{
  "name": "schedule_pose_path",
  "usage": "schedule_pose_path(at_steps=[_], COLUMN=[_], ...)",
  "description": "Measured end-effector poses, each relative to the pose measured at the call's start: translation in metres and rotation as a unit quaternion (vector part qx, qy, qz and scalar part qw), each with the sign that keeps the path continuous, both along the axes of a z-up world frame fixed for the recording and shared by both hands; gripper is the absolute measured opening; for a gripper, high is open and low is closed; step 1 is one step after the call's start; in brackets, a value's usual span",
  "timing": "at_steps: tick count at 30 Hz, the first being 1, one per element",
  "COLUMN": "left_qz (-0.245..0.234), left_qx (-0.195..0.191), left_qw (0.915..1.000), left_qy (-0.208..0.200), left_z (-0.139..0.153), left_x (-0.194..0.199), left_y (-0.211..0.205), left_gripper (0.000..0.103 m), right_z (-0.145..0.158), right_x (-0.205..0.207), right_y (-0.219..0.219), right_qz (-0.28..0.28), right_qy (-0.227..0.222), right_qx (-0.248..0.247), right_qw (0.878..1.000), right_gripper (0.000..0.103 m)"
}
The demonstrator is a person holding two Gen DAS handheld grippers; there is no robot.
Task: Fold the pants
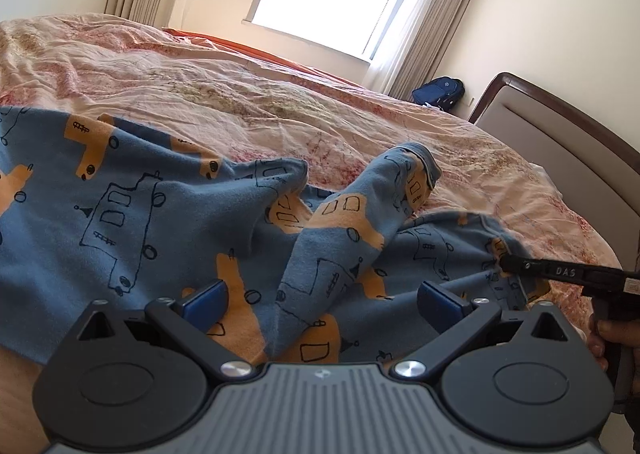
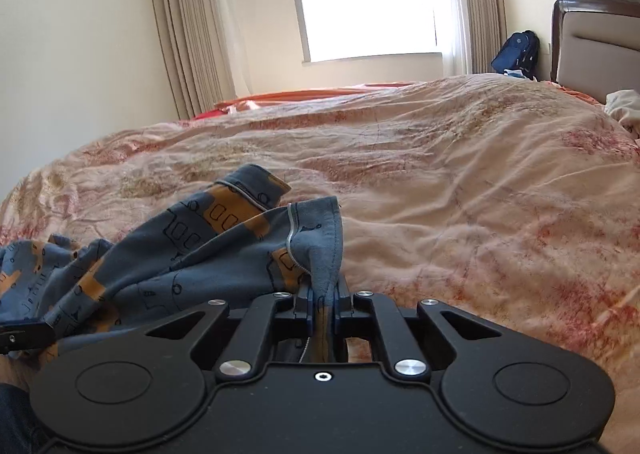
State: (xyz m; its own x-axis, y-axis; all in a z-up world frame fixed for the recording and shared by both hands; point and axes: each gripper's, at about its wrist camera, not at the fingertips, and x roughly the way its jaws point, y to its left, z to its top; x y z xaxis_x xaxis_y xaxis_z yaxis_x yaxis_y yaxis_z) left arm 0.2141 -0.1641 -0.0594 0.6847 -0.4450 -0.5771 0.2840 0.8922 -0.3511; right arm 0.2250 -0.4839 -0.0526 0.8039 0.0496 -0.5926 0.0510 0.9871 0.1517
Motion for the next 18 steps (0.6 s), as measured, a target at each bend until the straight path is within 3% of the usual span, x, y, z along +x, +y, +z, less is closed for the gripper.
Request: schedule_pose_path(at_steps=[3,5,7,9,13,18], left_qz=[0.000,0.001,0.000,-0.004,-0.007,-0.002], left_qx=[-0.005,-0.009,-0.010,-0.014,-0.037,-0.056], left_qw=[1.0000,1.0000,0.9999,0.9999,0.9993,0.9984], left_qy=[0.001,0.004,0.007,0.005,0.006,0.013], left_z=[0.000,-0.001,-0.001,0.000,-0.001,-0.003], left_x=[-0.001,0.000,0.001,0.001,0.002,0.006], left_y=[0.002,0.003,0.003,0.003,0.008,0.012], left_gripper=[0.103,0.103,0.102,0.102,0.102,0.102], right_z=[-0.022,-0.029,-0.023,-0.013,0.004,0.021], right_x=[0.013,0.011,0.007,0.005,0.016,0.068], right_y=[0.001,0.002,0.001,0.004,0.012,0.035], right_qz=[0.003,0.003,-0.005,-0.005,0.026,0.075], right_qy=[0.057,0.061,0.049,0.028,0.004,-0.002], right_qx=[-0.008,-0.015,-0.015,-0.022,-0.006,0.024], right_qw=[0.998,0.998,0.999,0.999,1.000,0.997], right_gripper=[0.021,0.029,0.055,0.071,0.084,0.093])
